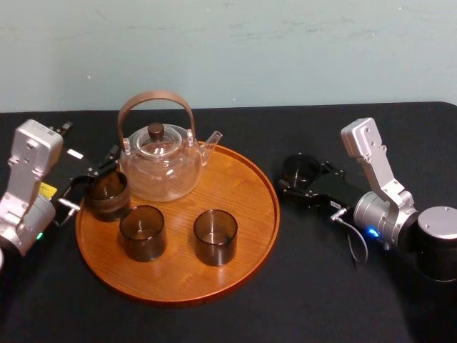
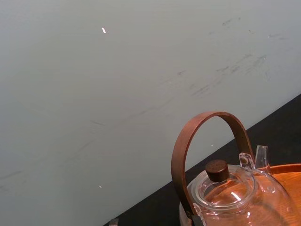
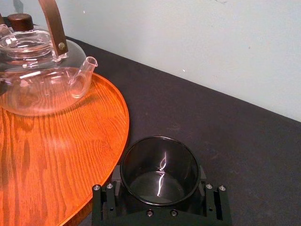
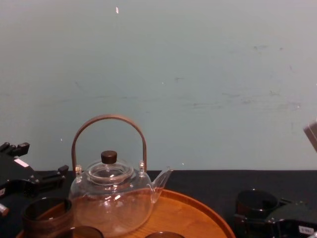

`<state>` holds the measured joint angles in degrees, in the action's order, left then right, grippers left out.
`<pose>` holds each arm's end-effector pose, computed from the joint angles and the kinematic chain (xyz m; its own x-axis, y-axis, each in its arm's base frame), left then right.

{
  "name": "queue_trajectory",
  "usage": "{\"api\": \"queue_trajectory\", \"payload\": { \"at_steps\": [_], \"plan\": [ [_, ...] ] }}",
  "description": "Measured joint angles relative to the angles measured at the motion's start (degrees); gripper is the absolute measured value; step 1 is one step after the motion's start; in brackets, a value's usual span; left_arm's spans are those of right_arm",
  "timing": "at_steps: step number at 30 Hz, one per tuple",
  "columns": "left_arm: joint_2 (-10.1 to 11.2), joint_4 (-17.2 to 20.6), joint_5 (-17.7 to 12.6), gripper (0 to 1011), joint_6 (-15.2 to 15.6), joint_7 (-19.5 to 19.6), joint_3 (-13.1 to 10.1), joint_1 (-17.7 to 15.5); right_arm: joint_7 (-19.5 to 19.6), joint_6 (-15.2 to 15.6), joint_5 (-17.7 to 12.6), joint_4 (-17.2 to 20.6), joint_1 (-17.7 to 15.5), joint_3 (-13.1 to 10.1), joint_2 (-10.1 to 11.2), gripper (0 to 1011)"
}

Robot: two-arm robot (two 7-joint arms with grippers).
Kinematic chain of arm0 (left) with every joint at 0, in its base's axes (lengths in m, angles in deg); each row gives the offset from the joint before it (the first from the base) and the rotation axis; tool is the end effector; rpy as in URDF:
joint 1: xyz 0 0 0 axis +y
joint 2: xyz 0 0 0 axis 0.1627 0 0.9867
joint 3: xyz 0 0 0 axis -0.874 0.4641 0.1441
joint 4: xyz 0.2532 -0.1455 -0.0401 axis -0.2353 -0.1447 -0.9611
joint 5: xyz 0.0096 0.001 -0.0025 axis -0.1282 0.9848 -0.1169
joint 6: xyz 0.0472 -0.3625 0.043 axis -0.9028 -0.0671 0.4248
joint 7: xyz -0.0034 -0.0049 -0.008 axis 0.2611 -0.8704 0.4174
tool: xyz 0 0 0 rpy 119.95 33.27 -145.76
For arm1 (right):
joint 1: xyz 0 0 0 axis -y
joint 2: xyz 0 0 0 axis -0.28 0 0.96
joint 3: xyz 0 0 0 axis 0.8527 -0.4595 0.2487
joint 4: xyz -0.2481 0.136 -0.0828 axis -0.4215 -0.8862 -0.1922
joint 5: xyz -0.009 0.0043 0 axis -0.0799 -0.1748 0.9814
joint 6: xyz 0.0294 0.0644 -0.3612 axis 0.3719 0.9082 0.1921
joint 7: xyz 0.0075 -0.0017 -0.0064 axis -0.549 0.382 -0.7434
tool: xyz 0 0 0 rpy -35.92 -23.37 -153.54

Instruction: Pick up the glass from the table and place it on the tray.

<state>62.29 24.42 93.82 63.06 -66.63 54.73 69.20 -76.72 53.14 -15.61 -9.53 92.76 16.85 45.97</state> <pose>0.4149 0.0695 -0.3173 0.2923 0.8803 0.3736 -0.9553 0.2873 0.0703 0.4646 -0.0297 -0.3432 0.5739 -0.8157 0.0725 0.7887 0.5267 -0.3171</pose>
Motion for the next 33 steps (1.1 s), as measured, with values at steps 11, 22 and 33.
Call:
{"api": "queue_trajectory", "payload": {
  "at_steps": [11, 22, 33],
  "plan": [
    [0.0, 0.0, 0.0, 1001, 0.0, 0.0, 0.0, 0.0, -0.6, -0.1, -0.9, -0.5, 0.2, -0.6, -0.1, 905],
    [0.0, 0.0, 0.0, 1001, 0.0, 0.0, 0.0, 0.0, -0.3, 0.1, -1.8, 3.9, -1.2, -1.4, 0.8, 905],
    [0.0, 0.0, 0.0, 1001, 0.0, 0.0, 0.0, 0.0, -0.7, 0.3, -2.4, 9.5, -2.5, -0.6, 1.5, 904]
  ]
}}
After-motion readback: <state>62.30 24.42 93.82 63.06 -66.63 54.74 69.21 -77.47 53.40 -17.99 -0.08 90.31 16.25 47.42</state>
